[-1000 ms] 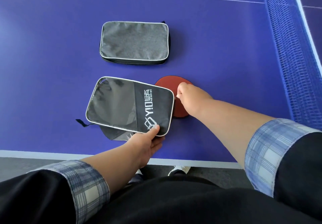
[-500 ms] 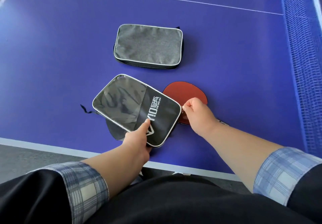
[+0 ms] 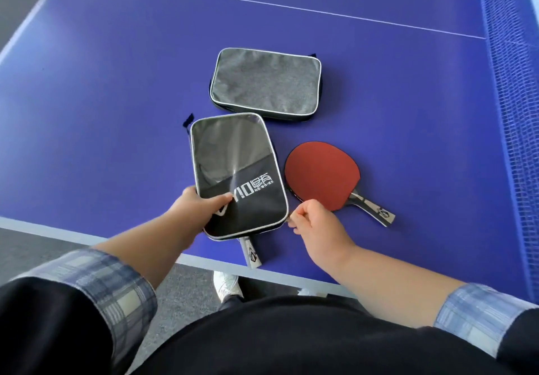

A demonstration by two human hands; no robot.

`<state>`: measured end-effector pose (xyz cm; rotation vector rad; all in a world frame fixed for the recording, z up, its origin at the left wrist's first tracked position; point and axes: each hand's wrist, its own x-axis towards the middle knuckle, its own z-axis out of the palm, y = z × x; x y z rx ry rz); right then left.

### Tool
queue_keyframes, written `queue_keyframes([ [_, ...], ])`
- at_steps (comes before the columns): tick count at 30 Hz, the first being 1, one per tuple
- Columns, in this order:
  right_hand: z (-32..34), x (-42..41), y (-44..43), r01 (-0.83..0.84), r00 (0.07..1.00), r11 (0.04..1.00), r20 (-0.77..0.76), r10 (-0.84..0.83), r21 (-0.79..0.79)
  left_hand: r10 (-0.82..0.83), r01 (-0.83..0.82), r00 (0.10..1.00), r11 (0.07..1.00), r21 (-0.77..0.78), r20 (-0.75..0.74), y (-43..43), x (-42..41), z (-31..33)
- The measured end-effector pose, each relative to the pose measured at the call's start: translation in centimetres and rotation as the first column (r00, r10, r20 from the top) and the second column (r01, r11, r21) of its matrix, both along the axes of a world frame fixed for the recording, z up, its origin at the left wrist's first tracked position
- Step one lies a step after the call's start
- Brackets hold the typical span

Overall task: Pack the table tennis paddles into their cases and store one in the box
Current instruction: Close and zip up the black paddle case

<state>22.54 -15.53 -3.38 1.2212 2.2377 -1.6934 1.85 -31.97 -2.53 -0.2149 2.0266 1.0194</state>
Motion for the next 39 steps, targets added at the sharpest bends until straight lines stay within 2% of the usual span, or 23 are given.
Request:
queue_keyframes([
  [2,-0.1,-0.3,-1.2,-0.05,0.997,0.999,0.064,0.049,0.009,-0.123,0.112,0.985,0.988,-0.103,-0.117,-0.1,-0.5,0.4],
  [4,-0.1,-0.8,-1.5,-0.067,0.992,0.997,0.107,0.063,0.033,-0.179,0.148,0.965,0.975,-0.164,-0.19,0.2,0.3,0.5],
  [7,0.0,-1.7,-0.8,-0.198,0.969,0.973,0.174,0.176,0.12,-0.217,0.083,0.917,0.925,-0.372,-0.335,1.1,2.9,0.5],
  [9,0.3,-1.9,-0.4,-0.292,0.943,0.944,0.214,0.256,0.154,-0.157,0.002,0.864,0.951,-0.308,-0.479,1.3,5.6,1.4],
  [11,0.5,-2.1,-0.1,-0.347,0.923,0.921,0.241,0.301,0.178,-0.183,0.104,0.815,0.98,-0.172,-0.55,1.3,8.0,2.2],
  [13,0.8,-2.2,-0.1,-0.401,0.899,0.894,0.276,0.341,0.199,-0.343,0.312,0.844,0.939,-0.143,-0.412,1.4,9.9,2.4],
  [14,0.8,-2.4,-0.1,-0.438,0.88,0.875,0.299,0.37,0.206,-0.397,0.377,0.875,0.918,-0.126,-0.276,1.7,10.6,2.5],
  [15,0.8,-2.5,0.0,-0.478,0.857,0.853,0.325,0.401,0.209,-0.38,0.37,0.919,0.923,-0.099,-0.102,2.0,11.0,2.6],
  [16,0.9,-2.6,0.0,-0.515,0.834,0.831,0.345,0.43,0.21,-0.267,0.274,0.957,0.96,-0.056,0.115,2.5,11.3,2.6],
  [17,1.0,-2.7,0.1,-0.547,0.817,0.809,0.349,0.459,0.215,-0.105,0.116,0.942,0.993,-0.016,0.32,2.9,11.6,2.3],
  [18,1.1,-2.8,0.2,-0.577,0.801,0.786,0.341,0.492,0.223,0.041,-0.055,0.892,0.998,0.018,0.45,3.4,11.8,2.0],
  [19,1.2,-2.7,0.4,-0.603,0.788,0.764,0.324,0.524,0.231,0.14,-0.195,0.85,0.979,0.055,0.508,3.9,11.9,1.4],
  [22,1.5,-2.2,0.6,-0.61,0.791,0.756,0.237,0.564,0.238,0.365,-0.498,0.786,0.852,0.162,0.499,4.9,12.7,-0.2],
  [24,1.5,-1.8,0.7,-0.607,0.795,0.756,0.2,0.573,0.245,0.467,-0.611,0.746,0.763,0.21,0.474,5.3,13.3,-0.7],
  [29,1.8,-2.4,1.5,-0.58,0.809,0.722,0.161,0.566,0.376,0.53,-0.656,0.733,0.715,0.24,0.426,5.1,13.7,-0.8],
  [32,2.2,-4.0,2.8,-0.511,0.856,0.77,0.148,0.495,0.382,0.558,-0.66,0.734,0.719,0.216,0.388,4.2,13.4,-0.4],
  [39,2.7,-8.0,4.6,-0.457,0.889,0.797,0.171,0.424,0.395,0.561,-0.654,0.743,0.725,0.218,0.365,0.6,12.2,-0.1],
])
